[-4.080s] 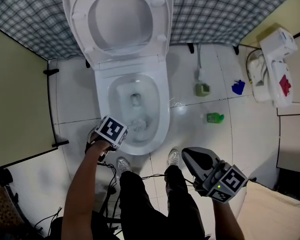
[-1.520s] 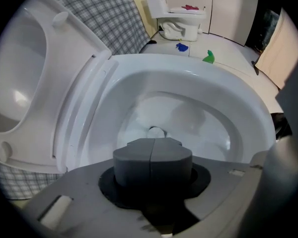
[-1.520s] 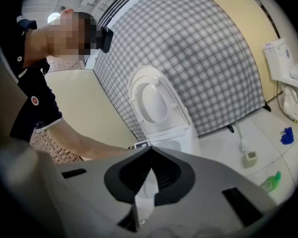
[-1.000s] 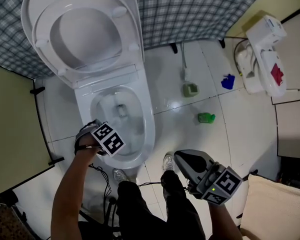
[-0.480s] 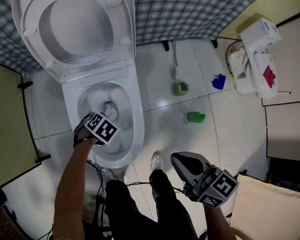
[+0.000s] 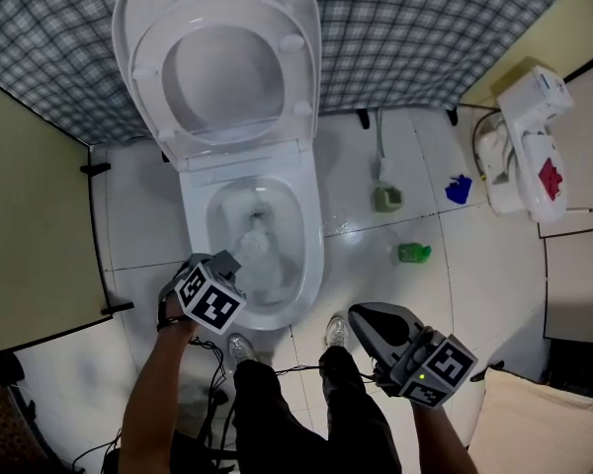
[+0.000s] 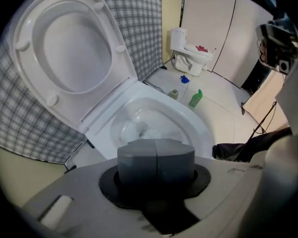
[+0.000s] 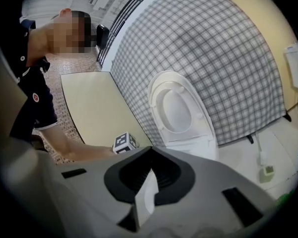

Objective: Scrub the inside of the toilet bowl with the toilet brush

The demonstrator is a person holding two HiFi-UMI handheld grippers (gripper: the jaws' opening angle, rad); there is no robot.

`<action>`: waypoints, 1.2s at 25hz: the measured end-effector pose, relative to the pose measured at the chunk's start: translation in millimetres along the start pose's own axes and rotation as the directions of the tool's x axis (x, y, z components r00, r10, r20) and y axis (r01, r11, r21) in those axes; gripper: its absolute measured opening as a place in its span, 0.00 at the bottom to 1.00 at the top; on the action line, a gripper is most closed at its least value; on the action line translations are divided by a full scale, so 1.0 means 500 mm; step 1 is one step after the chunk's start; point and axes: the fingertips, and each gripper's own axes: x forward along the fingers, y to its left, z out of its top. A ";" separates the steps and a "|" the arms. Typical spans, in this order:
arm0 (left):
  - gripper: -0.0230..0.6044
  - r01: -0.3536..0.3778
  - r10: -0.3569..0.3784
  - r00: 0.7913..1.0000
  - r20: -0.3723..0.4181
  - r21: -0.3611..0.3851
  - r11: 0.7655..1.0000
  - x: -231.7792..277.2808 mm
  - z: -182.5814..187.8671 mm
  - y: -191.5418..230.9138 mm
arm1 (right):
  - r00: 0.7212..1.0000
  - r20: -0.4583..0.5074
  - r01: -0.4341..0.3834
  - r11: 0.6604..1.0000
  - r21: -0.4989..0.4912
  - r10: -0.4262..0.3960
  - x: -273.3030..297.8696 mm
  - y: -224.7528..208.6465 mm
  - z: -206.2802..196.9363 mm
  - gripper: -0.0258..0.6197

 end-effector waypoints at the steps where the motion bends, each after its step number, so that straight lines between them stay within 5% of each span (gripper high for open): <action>1: 0.29 -0.004 0.005 1.000 0.019 -0.013 1.000 -0.027 -0.009 0.001 | 1.000 -0.003 -0.013 1.000 -0.006 0.013 0.005 0.012 0.002 0.04; 9: 0.29 -0.078 0.101 0.983 0.154 -0.147 0.986 -0.233 -0.095 0.020 | 0.994 -0.013 -0.105 0.994 -0.040 0.104 0.037 0.108 0.010 0.04; 17: 0.29 -0.203 0.238 0.967 0.093 -0.286 0.937 -0.354 -0.276 0.060 | 0.984 -0.053 -0.176 0.983 -0.054 0.173 0.074 0.163 -0.015 0.04; 23: 0.29 -0.208 0.223 0.975 -0.003 -0.370 0.906 -0.299 -0.411 0.064 | 0.967 -0.109 -0.236 0.970 -0.060 0.229 0.129 0.202 -0.044 0.04; 30: 0.29 -0.180 0.151 0.983 -0.106 -0.377 0.908 -0.116 -0.509 0.026 | 0.963 -0.154 -0.232 0.971 -0.059 0.221 0.166 0.191 -0.094 0.04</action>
